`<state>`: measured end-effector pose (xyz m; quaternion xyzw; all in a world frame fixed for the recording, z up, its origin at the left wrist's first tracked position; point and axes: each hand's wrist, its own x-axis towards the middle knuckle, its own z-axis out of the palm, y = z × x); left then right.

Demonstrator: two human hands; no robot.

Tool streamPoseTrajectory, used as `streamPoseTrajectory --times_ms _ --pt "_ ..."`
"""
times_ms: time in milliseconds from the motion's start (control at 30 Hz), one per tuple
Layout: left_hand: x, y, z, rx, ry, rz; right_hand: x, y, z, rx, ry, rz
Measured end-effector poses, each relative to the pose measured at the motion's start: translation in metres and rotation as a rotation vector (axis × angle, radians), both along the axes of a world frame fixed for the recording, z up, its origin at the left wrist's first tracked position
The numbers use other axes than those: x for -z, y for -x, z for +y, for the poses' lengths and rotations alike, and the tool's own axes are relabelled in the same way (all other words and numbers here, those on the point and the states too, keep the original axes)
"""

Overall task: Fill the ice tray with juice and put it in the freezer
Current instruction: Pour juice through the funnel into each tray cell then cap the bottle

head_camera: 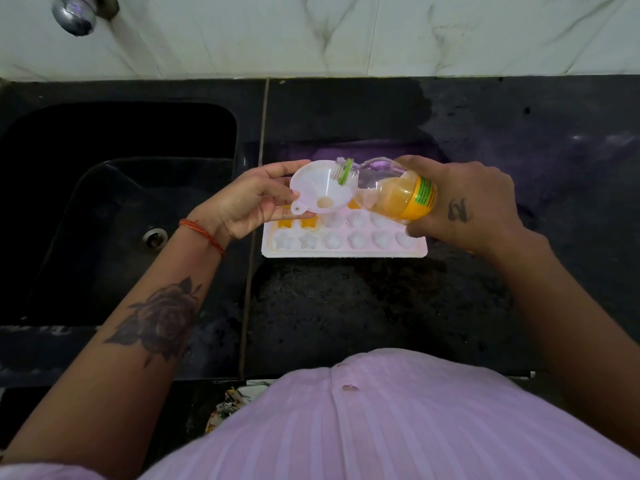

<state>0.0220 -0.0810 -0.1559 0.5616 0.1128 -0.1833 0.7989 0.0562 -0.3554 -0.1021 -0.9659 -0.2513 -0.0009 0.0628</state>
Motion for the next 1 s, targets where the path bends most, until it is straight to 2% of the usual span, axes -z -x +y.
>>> streamPoseTrajectory --times_ms 300,667,1000 --pt "0.002 -0.006 -0.012 0.014 -0.019 0.029 -0.001 0.001 -0.01 0.012 0.125 -0.075" --pt "-0.001 -0.007 -0.014 0.019 -0.03 0.036 0.002 -0.003 -0.012 0.001 0.139 -0.13" --pt "-0.001 -0.01 -0.012 0.021 -0.004 0.032 0.001 -0.004 -0.014 0.02 0.035 0.006"
